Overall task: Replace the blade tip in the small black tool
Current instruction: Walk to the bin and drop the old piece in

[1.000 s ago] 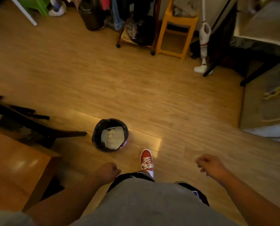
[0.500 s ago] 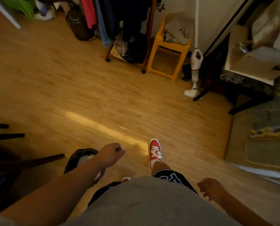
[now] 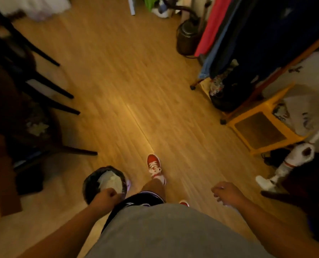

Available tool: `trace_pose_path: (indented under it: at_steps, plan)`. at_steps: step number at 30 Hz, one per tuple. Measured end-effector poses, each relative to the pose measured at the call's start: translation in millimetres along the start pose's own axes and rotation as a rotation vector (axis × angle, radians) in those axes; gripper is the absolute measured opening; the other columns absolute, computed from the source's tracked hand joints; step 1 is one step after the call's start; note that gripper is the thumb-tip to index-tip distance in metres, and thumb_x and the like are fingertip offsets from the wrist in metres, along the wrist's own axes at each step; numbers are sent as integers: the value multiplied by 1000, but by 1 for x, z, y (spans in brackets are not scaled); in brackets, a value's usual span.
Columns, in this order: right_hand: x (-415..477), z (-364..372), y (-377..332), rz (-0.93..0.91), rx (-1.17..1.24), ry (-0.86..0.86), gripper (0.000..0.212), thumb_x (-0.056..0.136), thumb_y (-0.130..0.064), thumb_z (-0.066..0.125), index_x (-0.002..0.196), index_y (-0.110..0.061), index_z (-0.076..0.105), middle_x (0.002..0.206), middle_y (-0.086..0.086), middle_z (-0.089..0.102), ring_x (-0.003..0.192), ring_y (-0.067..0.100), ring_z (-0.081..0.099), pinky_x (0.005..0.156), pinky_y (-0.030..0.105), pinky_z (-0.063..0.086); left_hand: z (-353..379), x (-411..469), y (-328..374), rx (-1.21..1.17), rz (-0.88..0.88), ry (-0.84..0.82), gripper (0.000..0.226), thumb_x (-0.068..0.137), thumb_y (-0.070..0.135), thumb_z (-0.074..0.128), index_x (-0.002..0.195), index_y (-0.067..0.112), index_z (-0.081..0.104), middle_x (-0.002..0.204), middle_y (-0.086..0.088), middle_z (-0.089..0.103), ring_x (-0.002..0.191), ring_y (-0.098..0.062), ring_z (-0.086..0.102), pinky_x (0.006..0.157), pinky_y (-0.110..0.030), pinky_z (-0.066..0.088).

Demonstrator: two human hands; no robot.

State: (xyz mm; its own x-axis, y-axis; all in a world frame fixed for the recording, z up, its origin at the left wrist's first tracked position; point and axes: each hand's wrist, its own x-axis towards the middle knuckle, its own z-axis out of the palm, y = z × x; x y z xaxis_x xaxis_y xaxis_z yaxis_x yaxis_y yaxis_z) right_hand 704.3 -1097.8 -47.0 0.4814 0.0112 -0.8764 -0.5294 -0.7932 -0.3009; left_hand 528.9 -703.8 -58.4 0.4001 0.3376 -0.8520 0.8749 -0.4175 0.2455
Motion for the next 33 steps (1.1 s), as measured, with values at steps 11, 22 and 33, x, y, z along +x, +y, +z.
trace_pose_path:
  at_steps: [11, 22, 33]
  plan:
    - [83, -40, -244, -81, -212, -26, 16, 93, -14, 59, 88, 0, 63, 78, 13, 60, 61, 20, 53, 49, 25, 39, -120, 100, 28, -274, -130, 9, 18, 91, 30, 58, 77, 19, 62, 74, -4, 69, 65, -17, 66, 58, -29, 53]
    - [151, -98, -370, 45, -432, 45, 33, 98, -2, 48, 64, -3, 46, 60, 11, 43, 48, 20, 36, 48, 28, 25, -274, 180, 164, -366, 33, 102, 19, 92, 38, 56, 83, 21, 60, 83, -2, 68, 75, -16, 65, 61, -28, 48]
    - [274, -113, -596, -132, -699, -134, 29, 89, -20, 59, 61, -13, 57, 58, 5, 59, 52, 18, 53, 55, 28, 42, -378, 239, 214, -546, -147, 177, 23, 92, 37, 57, 85, 15, 61, 84, -8, 70, 78, -25, 67, 73, -39, 55]
